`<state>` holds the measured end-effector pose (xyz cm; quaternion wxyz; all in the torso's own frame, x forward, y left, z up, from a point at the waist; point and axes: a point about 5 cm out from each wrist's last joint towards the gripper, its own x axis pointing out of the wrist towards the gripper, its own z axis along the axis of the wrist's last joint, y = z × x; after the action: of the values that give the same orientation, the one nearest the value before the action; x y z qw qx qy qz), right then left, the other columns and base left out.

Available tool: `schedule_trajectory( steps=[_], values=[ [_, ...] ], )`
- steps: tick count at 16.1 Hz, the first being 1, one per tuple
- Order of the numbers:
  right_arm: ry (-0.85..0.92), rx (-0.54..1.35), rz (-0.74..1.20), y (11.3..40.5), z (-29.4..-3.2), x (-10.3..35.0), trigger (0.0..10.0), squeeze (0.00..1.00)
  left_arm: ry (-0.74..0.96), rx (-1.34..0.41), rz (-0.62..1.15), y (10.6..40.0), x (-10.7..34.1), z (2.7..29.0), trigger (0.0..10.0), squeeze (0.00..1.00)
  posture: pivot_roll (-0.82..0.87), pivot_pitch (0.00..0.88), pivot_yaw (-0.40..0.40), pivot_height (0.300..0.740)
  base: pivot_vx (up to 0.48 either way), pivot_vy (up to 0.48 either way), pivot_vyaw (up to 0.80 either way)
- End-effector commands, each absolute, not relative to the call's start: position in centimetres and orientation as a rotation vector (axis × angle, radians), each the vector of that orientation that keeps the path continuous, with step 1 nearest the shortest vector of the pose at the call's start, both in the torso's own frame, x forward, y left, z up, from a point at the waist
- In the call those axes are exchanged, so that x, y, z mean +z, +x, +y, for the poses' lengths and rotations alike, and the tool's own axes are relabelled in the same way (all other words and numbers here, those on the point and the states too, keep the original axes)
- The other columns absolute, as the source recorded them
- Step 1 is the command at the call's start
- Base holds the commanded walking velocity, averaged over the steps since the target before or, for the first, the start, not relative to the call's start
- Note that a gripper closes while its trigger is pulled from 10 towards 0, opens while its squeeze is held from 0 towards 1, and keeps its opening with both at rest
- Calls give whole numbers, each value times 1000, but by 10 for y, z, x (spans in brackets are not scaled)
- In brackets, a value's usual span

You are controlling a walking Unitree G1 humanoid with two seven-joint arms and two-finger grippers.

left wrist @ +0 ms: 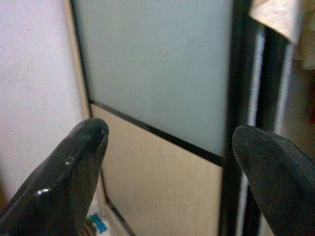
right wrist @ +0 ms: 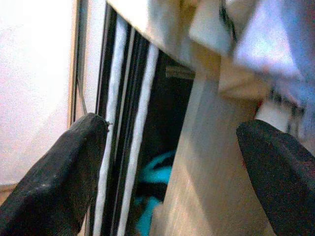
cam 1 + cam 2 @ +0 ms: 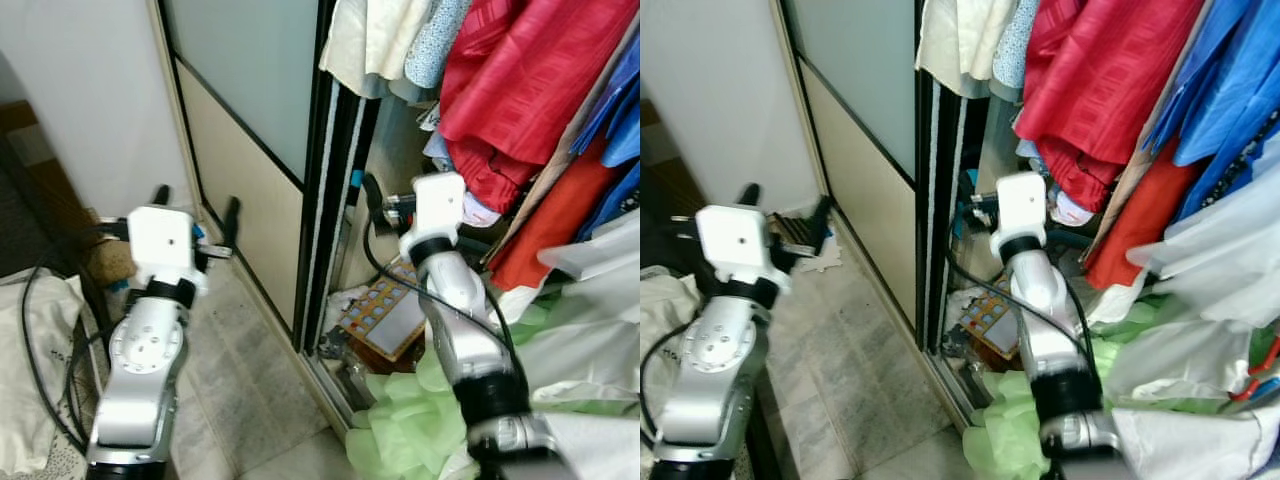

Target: Clean up the room

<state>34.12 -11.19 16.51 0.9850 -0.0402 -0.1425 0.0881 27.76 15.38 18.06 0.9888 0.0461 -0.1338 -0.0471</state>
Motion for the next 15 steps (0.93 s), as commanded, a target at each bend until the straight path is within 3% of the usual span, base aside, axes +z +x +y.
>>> schedule_trajectory(
  steps=[1,7,12,15],
  values=[
    [-75,159,-297,335,-113,167,10000,0,80,-114,-241,276,178,148,10000,0,28,0,-35,740,0,0,0],
    [-66,159,-277,320,-109,158,10000,0,-2,-161,-156,269,158,137,10000,0,8,0,-19,740,0,0,0],
    [-67,149,-296,311,-108,166,10000,0,5,-103,-165,255,160,147,10000,0,39,5,-50,740,0,0,0],
    [-124,87,-247,290,-124,163,10000,0,39,-32,-155,236,154,158,10000,0,21,35,-31,740,0,0,0]
  ],
)
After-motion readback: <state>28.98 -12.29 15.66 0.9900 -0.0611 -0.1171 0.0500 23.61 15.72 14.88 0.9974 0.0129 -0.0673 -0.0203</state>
